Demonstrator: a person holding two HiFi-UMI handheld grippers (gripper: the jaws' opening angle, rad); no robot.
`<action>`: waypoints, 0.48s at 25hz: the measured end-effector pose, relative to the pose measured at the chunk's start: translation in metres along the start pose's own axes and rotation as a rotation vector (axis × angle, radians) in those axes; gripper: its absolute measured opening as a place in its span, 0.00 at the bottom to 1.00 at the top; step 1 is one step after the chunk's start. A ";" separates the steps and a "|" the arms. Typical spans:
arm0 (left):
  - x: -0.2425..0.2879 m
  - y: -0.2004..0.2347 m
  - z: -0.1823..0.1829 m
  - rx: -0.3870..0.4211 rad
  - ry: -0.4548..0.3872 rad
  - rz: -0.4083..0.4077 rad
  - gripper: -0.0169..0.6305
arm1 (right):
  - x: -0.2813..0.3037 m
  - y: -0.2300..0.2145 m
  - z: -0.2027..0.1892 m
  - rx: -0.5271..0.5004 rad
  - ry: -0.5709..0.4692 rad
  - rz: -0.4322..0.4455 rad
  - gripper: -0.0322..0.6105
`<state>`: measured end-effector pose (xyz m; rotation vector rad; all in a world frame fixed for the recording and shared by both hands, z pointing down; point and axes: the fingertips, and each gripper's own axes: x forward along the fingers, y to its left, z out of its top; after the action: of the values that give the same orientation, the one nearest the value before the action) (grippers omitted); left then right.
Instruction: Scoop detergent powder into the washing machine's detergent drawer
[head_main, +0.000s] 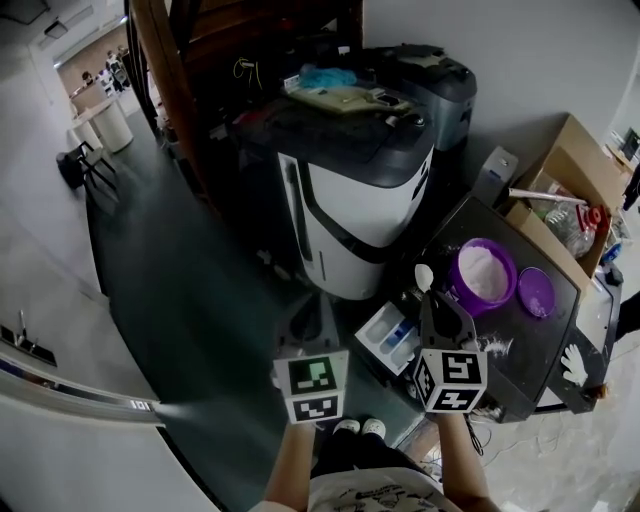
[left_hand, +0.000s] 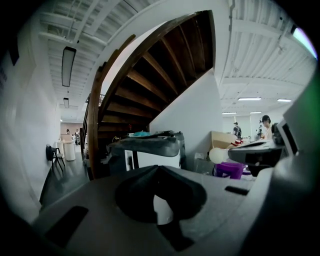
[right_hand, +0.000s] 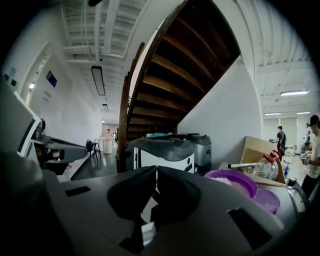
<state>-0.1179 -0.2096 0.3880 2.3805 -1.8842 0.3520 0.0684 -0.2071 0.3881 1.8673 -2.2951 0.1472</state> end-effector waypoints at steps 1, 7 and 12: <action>-0.001 -0.001 0.005 0.002 -0.010 -0.001 0.03 | -0.003 -0.001 0.008 0.002 -0.020 -0.002 0.08; -0.010 -0.003 0.034 0.019 -0.075 0.001 0.03 | -0.020 -0.004 0.052 0.010 -0.129 -0.011 0.08; -0.018 -0.004 0.057 0.031 -0.128 0.007 0.03 | -0.029 -0.009 0.073 0.016 -0.185 -0.017 0.08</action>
<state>-0.1103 -0.2031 0.3291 2.4732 -1.9536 0.2362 0.0772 -0.1946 0.3100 1.9850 -2.4011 -0.0101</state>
